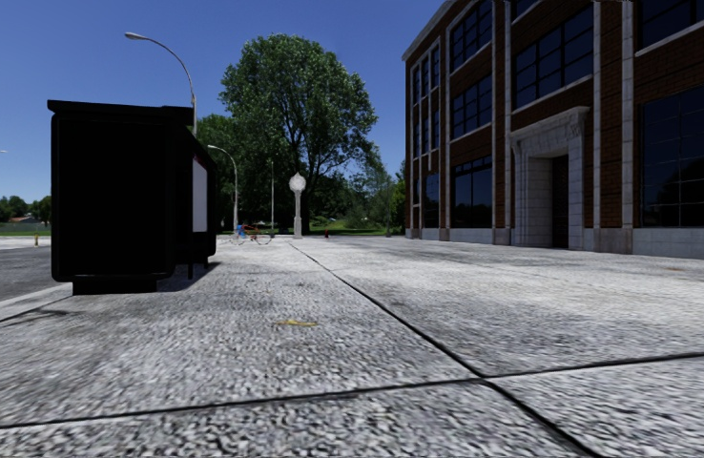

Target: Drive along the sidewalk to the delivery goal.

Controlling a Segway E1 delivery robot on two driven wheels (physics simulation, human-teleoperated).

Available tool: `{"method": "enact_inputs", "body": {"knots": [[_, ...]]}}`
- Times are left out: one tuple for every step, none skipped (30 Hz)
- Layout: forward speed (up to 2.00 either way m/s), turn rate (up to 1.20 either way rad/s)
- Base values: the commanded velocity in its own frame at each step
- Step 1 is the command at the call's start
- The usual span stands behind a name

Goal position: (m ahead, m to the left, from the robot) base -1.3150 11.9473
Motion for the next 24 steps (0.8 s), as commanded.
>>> {"method": "enact_inputs", "body": {"knots": [[2.0,0.0],[2.0,0.0],[2.0,0.0],[2.0,0.0],[2.0,0.0],[2.0,0.0],[2.0,0.0],[2.0,0.0],[2.0,0.0],[2.0,0.0],[2.0,0.0],[2.0,0.0],[2.0,0.0],[2.0,0.0],[2.0,0.0],[2.0,0.0],[2.0,0.0],[2.0,0.0],[2.0,0.0],[2.0,0.0],[2.0,0.0],[2.0,0.0],[2.0,0.0],[2.0,0.0]]}}
